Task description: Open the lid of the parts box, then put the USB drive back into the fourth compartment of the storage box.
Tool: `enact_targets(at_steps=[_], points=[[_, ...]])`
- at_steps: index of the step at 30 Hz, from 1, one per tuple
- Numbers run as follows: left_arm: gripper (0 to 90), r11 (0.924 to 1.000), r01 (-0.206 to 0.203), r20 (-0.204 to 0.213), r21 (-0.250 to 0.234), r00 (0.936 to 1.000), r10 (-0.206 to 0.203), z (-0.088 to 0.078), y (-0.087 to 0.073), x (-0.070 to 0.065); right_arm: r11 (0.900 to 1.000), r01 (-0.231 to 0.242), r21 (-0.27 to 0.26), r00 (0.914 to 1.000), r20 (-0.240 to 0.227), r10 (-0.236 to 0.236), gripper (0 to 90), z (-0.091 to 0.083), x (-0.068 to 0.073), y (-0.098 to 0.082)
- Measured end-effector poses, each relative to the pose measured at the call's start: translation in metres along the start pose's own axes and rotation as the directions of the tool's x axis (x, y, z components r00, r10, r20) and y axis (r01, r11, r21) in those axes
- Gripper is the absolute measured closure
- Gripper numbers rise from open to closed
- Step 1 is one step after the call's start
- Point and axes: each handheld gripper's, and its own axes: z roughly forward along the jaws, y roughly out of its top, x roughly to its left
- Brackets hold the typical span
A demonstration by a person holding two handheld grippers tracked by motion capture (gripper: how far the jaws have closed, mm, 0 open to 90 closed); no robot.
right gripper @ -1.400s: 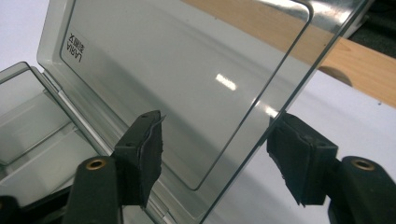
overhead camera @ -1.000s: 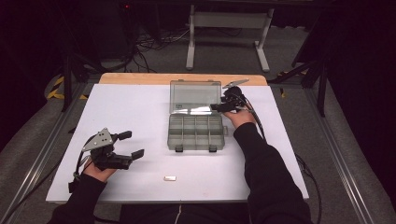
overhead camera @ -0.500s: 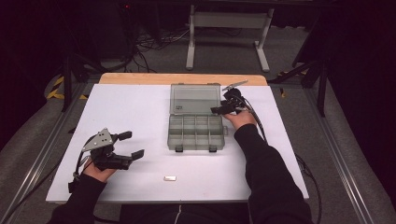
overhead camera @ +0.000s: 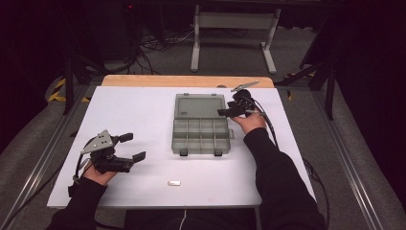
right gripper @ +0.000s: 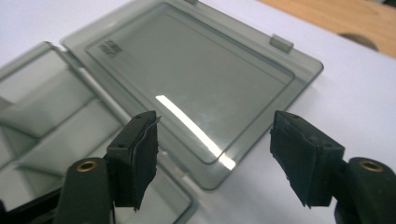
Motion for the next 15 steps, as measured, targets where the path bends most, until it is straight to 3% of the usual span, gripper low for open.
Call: enact_targets(at_steps=[8, 15], points=[[10.8, 0.9999, 0.007, -0.008, -0.014, 0.9999, -0.007, -0.006, -0.001, 0.002, 0.993, 0.093, -0.067, 0.9951, -0.030, -0.095, 31.9, -0.028, 0.033, 0.006], [10.2, 0.9996, 0.010, -0.018, -0.026, 0.9998, -0.010, -0.011, 0.000, 0.005, 0.977, 0.173, -0.121, 0.9814, -0.062, -0.182, 29.9, -0.048, 0.064, 0.009]])
